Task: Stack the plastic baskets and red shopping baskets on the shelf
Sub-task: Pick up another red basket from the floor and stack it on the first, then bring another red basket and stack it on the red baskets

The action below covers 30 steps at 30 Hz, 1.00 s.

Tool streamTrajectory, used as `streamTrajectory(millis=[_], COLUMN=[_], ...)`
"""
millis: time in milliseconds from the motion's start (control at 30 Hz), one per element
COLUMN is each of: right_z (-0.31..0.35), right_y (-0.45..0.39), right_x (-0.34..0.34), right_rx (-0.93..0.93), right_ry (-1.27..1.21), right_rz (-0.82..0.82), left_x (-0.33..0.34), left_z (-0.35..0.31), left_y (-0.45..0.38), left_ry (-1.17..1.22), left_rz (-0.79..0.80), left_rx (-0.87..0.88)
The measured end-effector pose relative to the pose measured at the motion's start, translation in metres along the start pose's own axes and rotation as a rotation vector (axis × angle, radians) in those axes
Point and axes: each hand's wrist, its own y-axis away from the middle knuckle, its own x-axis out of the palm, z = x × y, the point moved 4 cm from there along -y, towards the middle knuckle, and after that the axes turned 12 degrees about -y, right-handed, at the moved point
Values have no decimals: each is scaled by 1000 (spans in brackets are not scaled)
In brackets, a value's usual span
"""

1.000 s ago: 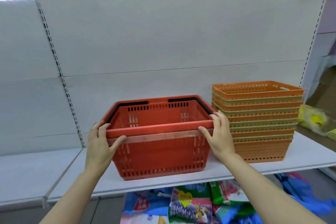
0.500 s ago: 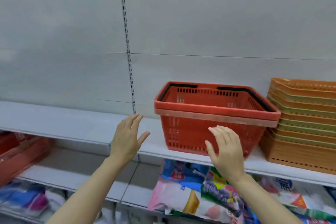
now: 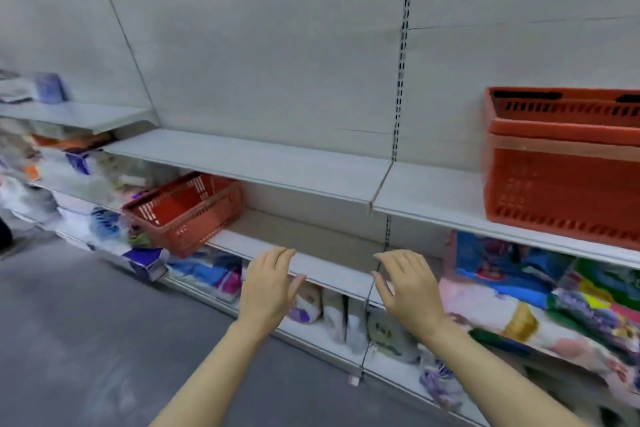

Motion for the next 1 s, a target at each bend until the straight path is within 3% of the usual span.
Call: streamTrajectory(millis=[300, 367, 500, 600, 1000], right_z=[103, 125, 132, 132, 114], right_y=[-9, -25, -35, -49, -116], right_x=[141, 210, 225, 275, 439], right_rx=[64, 43, 43, 33, 44], right_ry=[-116, -179, -158, -190, -219], right_rz=[215, 274, 308, 338, 487], left_x=[9, 37, 37, 57, 153], left_z=[139, 195, 202, 230, 366], left_y=[68, 78, 69, 57, 4], left_ry=[-83, -122, -124, -134, -131], left_rz=[158, 226, 246, 227, 400], left_rx=[-174, -286, -276, -293, -505])
